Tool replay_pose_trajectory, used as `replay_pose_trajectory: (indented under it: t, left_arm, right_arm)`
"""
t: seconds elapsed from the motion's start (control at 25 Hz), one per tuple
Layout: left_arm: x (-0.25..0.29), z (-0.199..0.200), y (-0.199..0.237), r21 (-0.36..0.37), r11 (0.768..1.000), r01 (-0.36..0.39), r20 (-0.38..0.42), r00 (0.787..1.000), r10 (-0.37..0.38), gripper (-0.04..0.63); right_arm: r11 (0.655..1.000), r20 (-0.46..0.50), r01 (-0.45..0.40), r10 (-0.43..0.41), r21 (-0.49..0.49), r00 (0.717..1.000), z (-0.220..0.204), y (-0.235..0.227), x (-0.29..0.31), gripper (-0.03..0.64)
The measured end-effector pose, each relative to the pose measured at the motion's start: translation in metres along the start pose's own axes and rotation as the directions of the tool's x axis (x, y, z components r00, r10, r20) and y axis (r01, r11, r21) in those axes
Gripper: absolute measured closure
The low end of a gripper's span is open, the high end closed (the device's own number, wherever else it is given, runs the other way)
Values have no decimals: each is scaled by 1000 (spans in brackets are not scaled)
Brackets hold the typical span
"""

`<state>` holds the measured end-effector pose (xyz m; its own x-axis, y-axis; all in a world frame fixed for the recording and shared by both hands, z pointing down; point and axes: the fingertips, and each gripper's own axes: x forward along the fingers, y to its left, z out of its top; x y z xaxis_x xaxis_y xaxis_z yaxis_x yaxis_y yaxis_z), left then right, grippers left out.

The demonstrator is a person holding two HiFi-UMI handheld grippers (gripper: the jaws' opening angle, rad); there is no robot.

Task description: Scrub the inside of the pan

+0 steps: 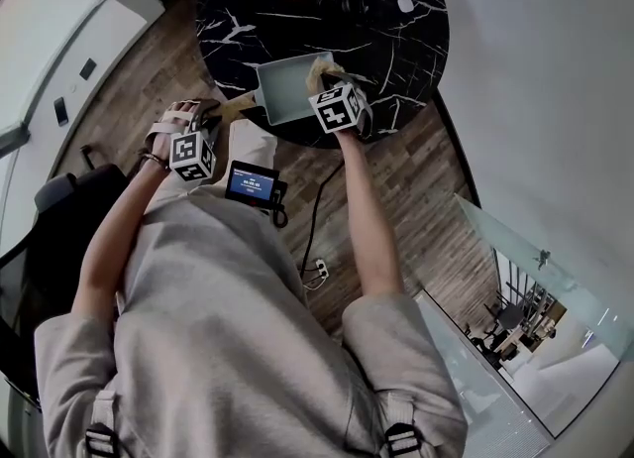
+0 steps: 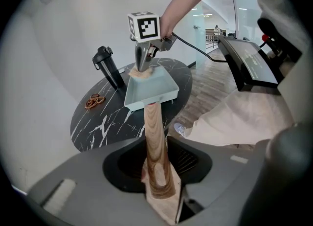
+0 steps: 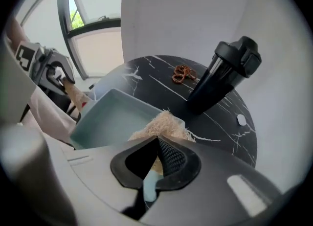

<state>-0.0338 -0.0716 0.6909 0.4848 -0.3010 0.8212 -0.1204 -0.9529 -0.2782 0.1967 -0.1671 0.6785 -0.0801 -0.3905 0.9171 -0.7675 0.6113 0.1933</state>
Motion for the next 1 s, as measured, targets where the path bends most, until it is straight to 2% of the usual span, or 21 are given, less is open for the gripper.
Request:
replay_pose_trajectory:
  t: [0.16,0.28,0.48,0.68,1.0]
  left_arm:
    - [-1,-2,3,-11,1000,-2,0,1000,2,463]
    - [2,2,0,-57,998,9,3,1000,-9,466]
    - [1,-4,5,-88,996,18,-15,1000,-19,466]
    - [2,-3,3,-88,996,22,-18,1000,-24,466]
    - [4,-3,4,-92,995,24,-27,999,-27,466]
  right_arm:
    - [997,-107,-5,-3,-76,994,-22,5,26,601]
    - [995,-147,-21,6,-102,989,-36,14,31,601]
    - [999,-144,-40,37,-16,989,-32,28,34,603]
    - [996,-160,-92,91,2,983,-30,46,32,601]
    - [982,-129,-188,186,-4,974,-4,93,33,601]
